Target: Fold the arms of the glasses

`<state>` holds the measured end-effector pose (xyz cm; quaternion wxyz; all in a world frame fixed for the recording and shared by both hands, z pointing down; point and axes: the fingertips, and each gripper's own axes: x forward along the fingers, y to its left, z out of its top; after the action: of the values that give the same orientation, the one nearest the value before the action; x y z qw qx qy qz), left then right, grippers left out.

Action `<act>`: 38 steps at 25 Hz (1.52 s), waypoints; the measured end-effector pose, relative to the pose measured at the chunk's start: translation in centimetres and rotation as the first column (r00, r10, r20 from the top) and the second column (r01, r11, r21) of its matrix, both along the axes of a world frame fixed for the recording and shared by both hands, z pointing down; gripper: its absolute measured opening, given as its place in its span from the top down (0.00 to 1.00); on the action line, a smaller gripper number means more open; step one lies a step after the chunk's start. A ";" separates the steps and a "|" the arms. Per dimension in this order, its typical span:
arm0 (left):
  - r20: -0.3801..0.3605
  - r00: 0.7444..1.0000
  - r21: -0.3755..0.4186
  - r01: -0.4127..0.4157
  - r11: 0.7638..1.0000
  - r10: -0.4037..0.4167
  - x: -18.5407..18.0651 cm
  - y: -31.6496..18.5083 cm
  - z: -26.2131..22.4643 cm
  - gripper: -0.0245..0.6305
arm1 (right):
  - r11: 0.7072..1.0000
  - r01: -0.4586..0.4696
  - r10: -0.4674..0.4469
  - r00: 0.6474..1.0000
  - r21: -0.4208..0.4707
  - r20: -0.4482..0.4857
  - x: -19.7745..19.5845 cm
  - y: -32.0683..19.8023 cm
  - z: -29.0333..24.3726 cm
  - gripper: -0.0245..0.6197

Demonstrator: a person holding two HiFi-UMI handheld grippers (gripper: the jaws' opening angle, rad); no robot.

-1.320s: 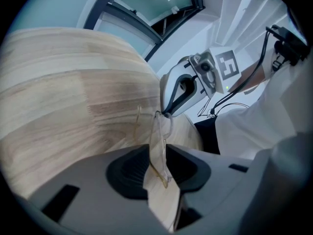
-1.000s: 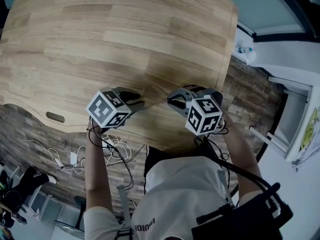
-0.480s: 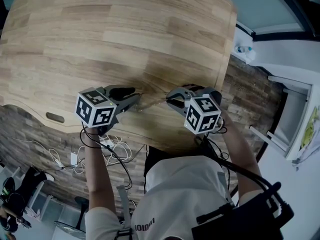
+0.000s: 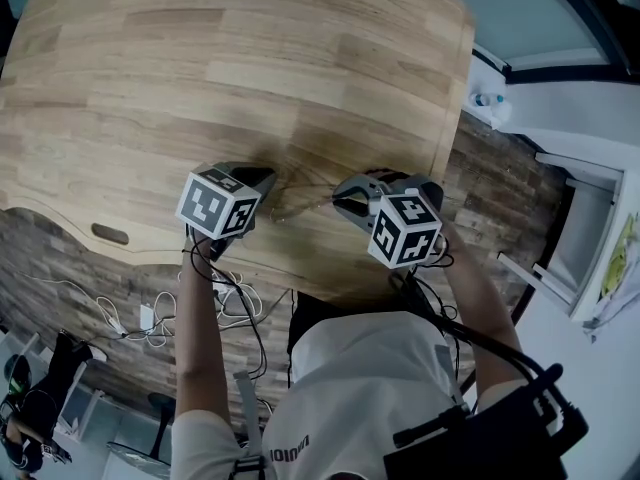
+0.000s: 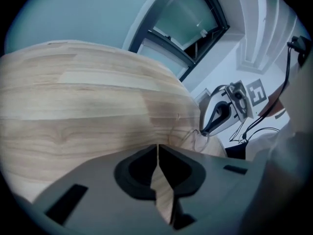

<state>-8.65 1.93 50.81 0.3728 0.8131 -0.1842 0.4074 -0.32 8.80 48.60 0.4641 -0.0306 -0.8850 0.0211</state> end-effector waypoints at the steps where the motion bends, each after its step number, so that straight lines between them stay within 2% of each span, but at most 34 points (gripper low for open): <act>1: -0.002 1.000 -0.008 -0.020 1.000 0.020 0.6 0.1 0.1 0.92 | 1.000 0.000 0.000 1.000 0.000 0.000 0.0 0.0 0.0 0.90; 8: -0.018 0.992 -0.080 -0.129 0.988 0.128 2.6 1.7 0.2 0.93 | 1.000 -0.010 0.010 1.000 0.000 0.003 -0.2 -0.1 -0.1 0.90; 21: -0.070 0.957 -0.108 -0.289 0.951 0.282 5.3 5.1 0.3 0.93 | 1.000 -0.023 0.023 1.000 -0.011 -0.010 -0.1 -0.2 0.2 0.90; 30: -0.054 0.955 -0.060 -0.295 0.954 0.292 5.0 4.7 0.0 0.93 | 0.999 -0.040 0.040 0.999 -0.002 -0.012 0.1 -0.2 0.3 0.90; 38: -0.070 0.959 -0.061 -0.280 0.958 0.276 5.3 4.7 0.0 0.93 | 0.998 -0.052 0.050 0.998 -0.041 -0.037 0.6 0.2 0.9 0.90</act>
<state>-3.36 6.61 50.84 0.3455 0.8294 -0.0421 0.4371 0.31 8.98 49.54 0.4784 -0.0173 -0.8764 0.0519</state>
